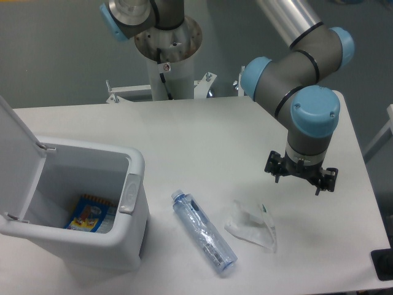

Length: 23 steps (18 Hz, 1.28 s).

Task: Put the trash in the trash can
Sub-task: 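Move the gripper down toward the crumpled clear plastic bag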

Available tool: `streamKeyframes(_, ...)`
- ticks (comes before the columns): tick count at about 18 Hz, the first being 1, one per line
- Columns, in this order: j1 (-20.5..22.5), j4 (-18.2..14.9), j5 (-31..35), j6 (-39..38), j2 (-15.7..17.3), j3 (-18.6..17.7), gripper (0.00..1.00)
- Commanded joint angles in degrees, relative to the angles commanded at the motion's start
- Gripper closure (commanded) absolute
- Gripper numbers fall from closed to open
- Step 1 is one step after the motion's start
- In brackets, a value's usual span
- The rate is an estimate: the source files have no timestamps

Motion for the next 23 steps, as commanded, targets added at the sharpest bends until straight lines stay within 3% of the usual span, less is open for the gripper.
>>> streamKeyframes(11,-0.7,0.3,-0.4,-1.4,0.1,-1.2,0.0)
streamKeyframes(14,-0.7,3.5,-0.3,-1.4,1.2,-5.0,0.0)
streamKeyframes(19,-0.7,11.9,-0.4,-1.4,3.1,-11.8,0.0)
streamKeyframes(23,-0.9,14.0,-0.3,-1.3,3.0,-13.9,0.0)
